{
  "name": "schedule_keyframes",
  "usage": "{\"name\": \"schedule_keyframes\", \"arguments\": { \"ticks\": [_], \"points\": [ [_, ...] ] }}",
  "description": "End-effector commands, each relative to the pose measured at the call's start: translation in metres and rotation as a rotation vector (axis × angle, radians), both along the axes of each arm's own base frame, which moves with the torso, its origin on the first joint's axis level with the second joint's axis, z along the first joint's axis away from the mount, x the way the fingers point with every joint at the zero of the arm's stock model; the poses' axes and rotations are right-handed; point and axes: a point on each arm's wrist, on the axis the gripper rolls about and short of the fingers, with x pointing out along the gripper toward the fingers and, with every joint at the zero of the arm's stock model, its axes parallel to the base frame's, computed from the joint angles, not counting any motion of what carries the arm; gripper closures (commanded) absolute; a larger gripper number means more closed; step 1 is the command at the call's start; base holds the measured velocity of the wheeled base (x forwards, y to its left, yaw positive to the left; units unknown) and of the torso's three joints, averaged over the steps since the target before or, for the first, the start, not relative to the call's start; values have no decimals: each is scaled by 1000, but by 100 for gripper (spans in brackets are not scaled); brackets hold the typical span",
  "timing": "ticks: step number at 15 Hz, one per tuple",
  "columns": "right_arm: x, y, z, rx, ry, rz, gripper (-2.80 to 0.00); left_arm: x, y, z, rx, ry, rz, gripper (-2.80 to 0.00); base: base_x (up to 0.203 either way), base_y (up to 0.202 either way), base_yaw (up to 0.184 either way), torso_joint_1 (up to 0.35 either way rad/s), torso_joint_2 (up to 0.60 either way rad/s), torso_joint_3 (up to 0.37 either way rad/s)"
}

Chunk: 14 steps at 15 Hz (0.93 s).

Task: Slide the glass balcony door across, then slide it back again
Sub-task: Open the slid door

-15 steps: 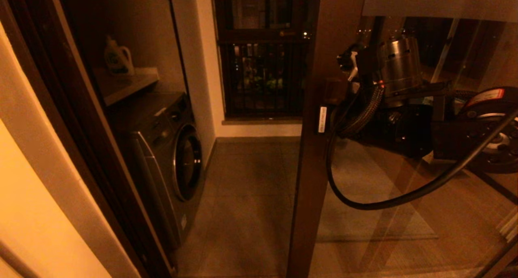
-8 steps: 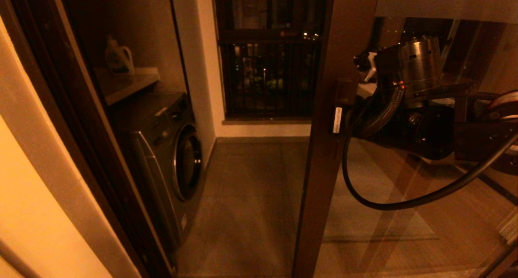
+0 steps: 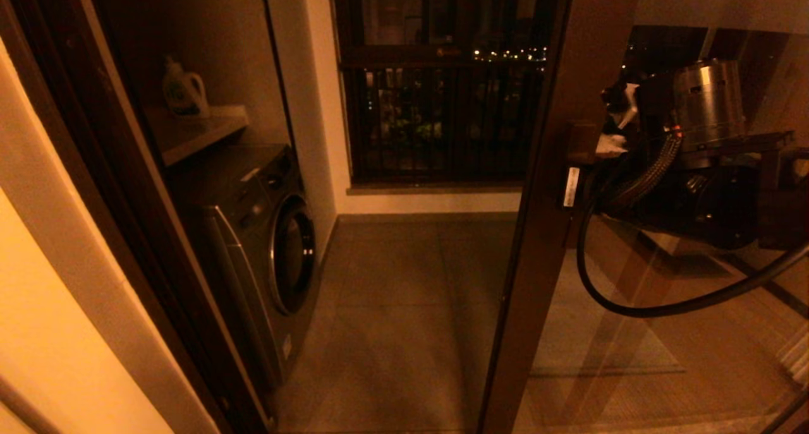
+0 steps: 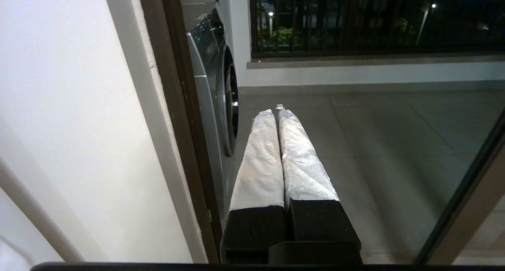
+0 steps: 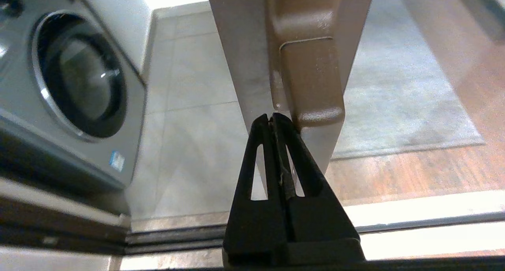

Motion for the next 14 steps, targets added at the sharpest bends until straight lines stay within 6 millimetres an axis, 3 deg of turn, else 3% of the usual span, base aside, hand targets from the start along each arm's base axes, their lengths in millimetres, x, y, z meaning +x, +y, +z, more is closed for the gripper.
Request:
{"name": "schedule_keyframes", "arguments": {
  "ticks": [1,7,14],
  "points": [
    [-5,-8,5,12,-16,-10,0,3,0,-11,0,40,0,0,0,0,0,0,0,0],
    [-14,-30,5,9,-16,-67,0,3,0,-11,0,40,0,0,0,0,0,0,0,0],
    [-10,-61,-6,-4,19,-178,0,3,0,-11,0,40,1,0,0,0,0,0,0,0]
  ]
}}
